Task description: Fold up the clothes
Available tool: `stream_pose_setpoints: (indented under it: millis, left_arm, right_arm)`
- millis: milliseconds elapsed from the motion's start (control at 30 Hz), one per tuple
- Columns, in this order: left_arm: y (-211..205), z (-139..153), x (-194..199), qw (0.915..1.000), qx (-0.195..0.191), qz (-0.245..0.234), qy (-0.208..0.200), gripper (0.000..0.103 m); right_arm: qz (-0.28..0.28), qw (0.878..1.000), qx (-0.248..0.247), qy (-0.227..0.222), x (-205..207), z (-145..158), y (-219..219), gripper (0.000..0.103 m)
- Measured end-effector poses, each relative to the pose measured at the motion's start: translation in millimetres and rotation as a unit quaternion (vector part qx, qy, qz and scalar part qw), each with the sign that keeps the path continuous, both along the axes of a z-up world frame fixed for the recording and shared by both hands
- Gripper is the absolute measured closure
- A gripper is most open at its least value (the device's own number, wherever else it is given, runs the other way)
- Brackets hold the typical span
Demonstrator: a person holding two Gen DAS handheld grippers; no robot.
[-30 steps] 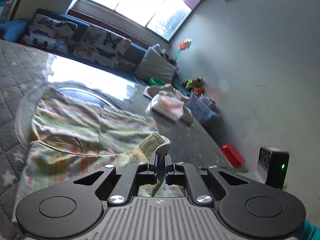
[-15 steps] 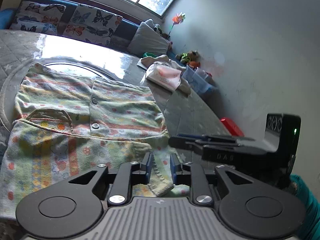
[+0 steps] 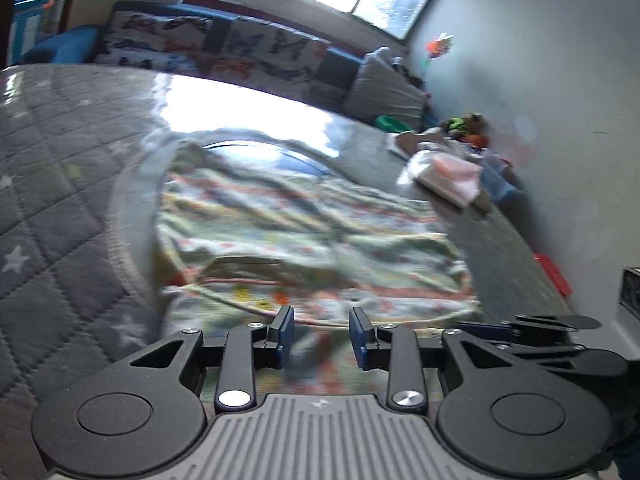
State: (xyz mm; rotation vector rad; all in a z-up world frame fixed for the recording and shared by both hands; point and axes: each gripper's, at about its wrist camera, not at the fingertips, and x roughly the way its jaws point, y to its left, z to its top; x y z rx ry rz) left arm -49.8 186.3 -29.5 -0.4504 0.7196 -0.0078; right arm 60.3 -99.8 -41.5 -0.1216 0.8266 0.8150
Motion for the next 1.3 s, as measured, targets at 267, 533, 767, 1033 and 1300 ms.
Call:
stream_pose_setpoints:
  millis: [267,533,767,1033,1300]
  left_arm:
    - [15.2,-0.9,-7.4,0.9997,0.004,0.021,-0.011,0.07]
    - [16.0,-6.7,-7.9,0.9992,0.035,0.02,-0.004,0.07]
    - [17.0,-8.0,-9.4,0.9986,0.047,0.024,-0.008,0.077]
    - [18.0,-9.2,-12.9,0.9976,0.062,0.03,-0.012,0.078]
    - [8.0,5.2,-19.7,0.9967,0.075,0.015,-0.028,0.079]
  right_arm:
    - [0.003,1.0,-0.006,0.001,-2.9,-2.2,-1.6,0.067]
    - [0.011,1.0,-0.012,0.003,-6.2,-6.3,-0.3,0.066]
    - [0.008,1.0,-0.013,-0.017,-6.5,1.9,0.6,0.092]
    - [0.003,0.997,-0.015,-0.07,-11.9,21.0,4.9,0.094]
    - [0.006,0.998,-0.026,-0.062,-10.0,13.7,7.1,0.086]
